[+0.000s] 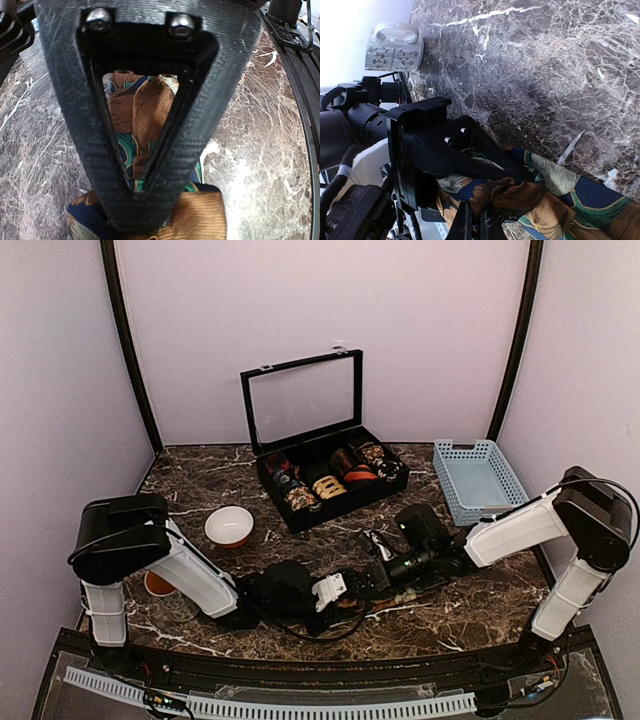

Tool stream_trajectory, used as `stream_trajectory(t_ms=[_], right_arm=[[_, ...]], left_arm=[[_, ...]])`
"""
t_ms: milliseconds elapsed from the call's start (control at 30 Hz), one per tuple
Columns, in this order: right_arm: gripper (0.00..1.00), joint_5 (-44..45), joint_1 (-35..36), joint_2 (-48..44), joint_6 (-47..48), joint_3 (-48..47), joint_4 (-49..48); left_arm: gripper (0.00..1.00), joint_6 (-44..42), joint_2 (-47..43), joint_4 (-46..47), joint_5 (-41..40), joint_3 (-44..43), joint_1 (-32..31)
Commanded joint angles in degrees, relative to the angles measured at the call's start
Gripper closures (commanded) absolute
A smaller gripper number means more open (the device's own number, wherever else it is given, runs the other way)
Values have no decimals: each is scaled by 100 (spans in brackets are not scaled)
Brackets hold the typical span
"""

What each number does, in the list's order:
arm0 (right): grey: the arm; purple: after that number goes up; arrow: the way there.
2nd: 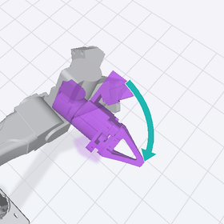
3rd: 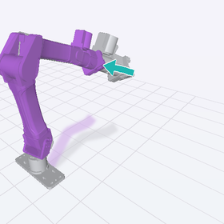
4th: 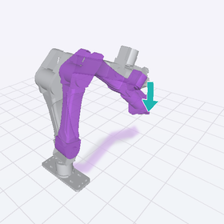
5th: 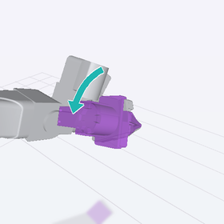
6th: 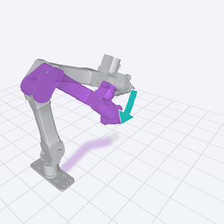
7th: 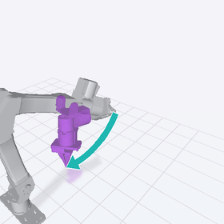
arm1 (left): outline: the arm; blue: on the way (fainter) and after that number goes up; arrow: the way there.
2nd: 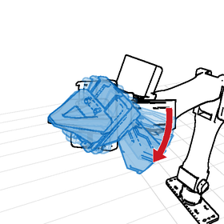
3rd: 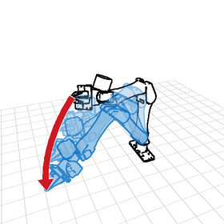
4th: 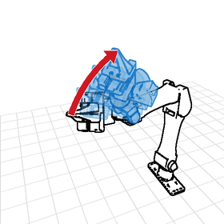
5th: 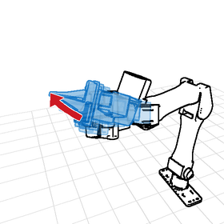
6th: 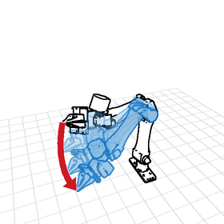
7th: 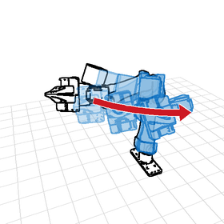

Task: Roll the ties
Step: Roll the tie at the center of the board.

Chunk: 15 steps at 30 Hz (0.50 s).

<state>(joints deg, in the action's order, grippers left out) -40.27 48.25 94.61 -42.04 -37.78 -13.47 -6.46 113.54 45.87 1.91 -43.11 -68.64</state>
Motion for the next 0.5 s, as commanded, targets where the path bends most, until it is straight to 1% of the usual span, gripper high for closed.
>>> stream_trajectory(t_ms=[0, 33, 67, 167, 267, 367, 467], right_arm=[[100, 197, 34, 190, 69, 341, 148], [100, 211, -8, 183, 80, 399, 134], [100, 220, -60, 181, 90, 463, 126], [100, 273, -222, 181, 159, 638, 122], [100, 373, -395, 181, 281, 783, 197], [100, 489, -554, 210, 420, 894, 269], [100, 605, -650, 229, 542, 960, 358]], left_arm=[[61, -43, 10, -839, -30, 102, -7], [53, -14, -34, -819, -57, 103, 0], [47, 1, -92, -765, -53, 116, 5], [33, 59, -285, -503, -42, 188, 1], [28, 79, -444, -316, -35, 211, 0], [27, 169, -481, -63, 63, 260, -3], [25, 399, -437, 377, 161, 396, -9]])
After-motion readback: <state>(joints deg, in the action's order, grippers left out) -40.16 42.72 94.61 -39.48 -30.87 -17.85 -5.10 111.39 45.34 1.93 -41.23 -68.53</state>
